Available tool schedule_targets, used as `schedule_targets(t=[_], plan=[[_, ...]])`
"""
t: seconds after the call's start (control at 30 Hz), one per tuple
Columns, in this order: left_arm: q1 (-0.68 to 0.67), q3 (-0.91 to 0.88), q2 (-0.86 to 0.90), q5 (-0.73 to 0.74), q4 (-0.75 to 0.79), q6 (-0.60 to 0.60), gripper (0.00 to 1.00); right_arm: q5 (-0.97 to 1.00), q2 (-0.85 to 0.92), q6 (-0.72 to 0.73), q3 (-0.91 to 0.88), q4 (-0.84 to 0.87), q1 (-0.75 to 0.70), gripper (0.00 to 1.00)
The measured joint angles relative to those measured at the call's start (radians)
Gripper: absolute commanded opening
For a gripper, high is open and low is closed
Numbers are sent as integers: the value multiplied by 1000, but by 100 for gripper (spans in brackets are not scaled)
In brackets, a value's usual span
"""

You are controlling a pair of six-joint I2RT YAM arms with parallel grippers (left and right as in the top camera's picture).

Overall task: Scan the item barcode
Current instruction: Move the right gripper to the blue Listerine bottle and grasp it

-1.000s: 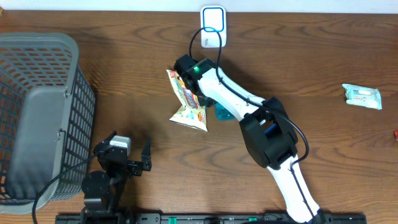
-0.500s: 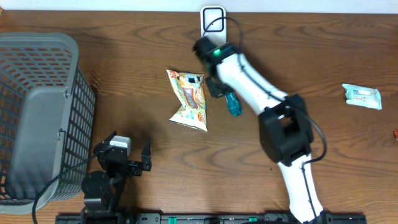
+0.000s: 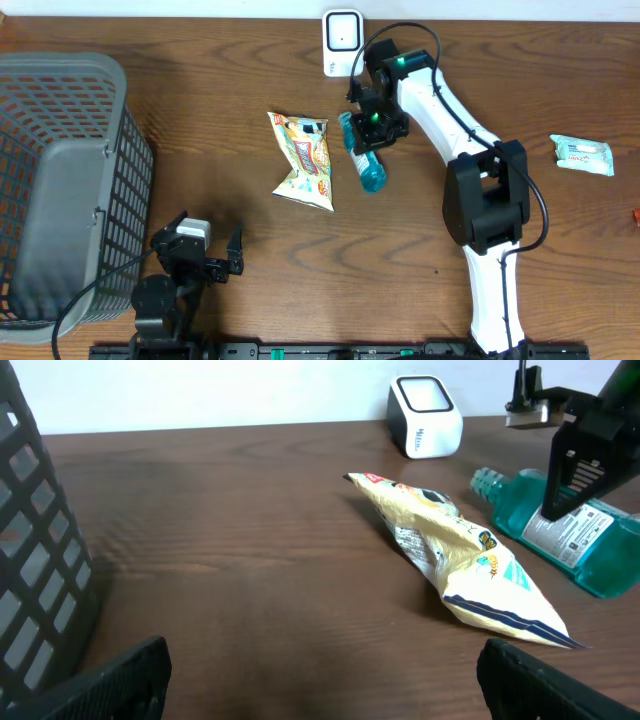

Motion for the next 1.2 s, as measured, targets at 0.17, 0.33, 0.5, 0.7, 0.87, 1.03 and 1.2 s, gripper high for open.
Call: schedule_targets(t=[0.17,0.33,0.5,0.7,0.87,1.03,1.2], plan=[[0,0,0,0,0,0,98,-51,5,-18,-3,-1,13,11],[0,0,0,0,0,0,98,-74,8,-39,-7,-5,23,4],[0,0,0,0,0,0,98,-111,13,-77,-8,-10,23,1],[0,0,0,0,0,0,98,-237,33,-161,-22,-23,2,1],[0,0,0,0,0,0,98,-244,37,-180,-23,-51,-19,1],[0,0,0,0,0,0,98,-192,34,-196,-26,-137,-41,1],[0,0,0,0,0,0,98,-50,-10,-176,-40,-161,-60,1]])
